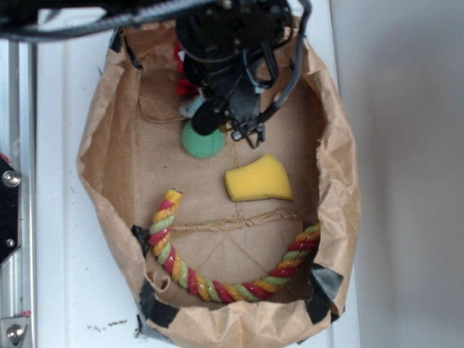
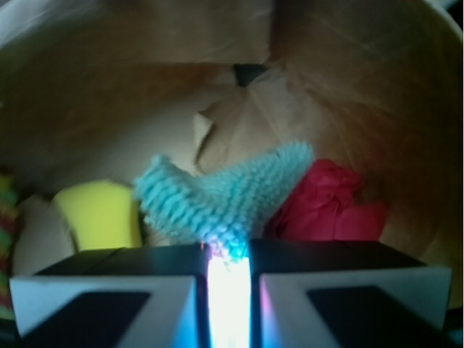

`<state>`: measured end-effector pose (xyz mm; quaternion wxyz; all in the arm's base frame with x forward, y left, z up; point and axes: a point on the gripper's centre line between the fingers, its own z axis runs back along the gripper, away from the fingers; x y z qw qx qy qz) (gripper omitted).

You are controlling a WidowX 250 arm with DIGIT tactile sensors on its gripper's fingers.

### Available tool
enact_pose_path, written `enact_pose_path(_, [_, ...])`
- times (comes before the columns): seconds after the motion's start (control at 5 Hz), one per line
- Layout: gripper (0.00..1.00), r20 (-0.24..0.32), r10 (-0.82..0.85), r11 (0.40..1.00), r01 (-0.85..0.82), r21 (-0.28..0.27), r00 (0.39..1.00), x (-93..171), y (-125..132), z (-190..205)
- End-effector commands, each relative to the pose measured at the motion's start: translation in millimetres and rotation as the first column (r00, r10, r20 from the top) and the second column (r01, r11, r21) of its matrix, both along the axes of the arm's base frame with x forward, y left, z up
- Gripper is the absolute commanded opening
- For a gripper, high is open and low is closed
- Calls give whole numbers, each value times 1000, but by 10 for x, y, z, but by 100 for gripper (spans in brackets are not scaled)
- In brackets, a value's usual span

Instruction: Grab the blue cloth.

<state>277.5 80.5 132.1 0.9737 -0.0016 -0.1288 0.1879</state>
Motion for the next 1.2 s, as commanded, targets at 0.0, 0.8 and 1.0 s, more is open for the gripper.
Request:
enact_pose_path(0.0, [0, -22, -310, 948, 311, 71, 951, -312, -140, 533])
enact_pose_path(0.8, [0, -1, -362, 926, 360, 111, 932, -340, -501, 679])
enact_pose_path(1.0, [0, 3, -349, 932, 347, 102, 937, -262, -493, 678])
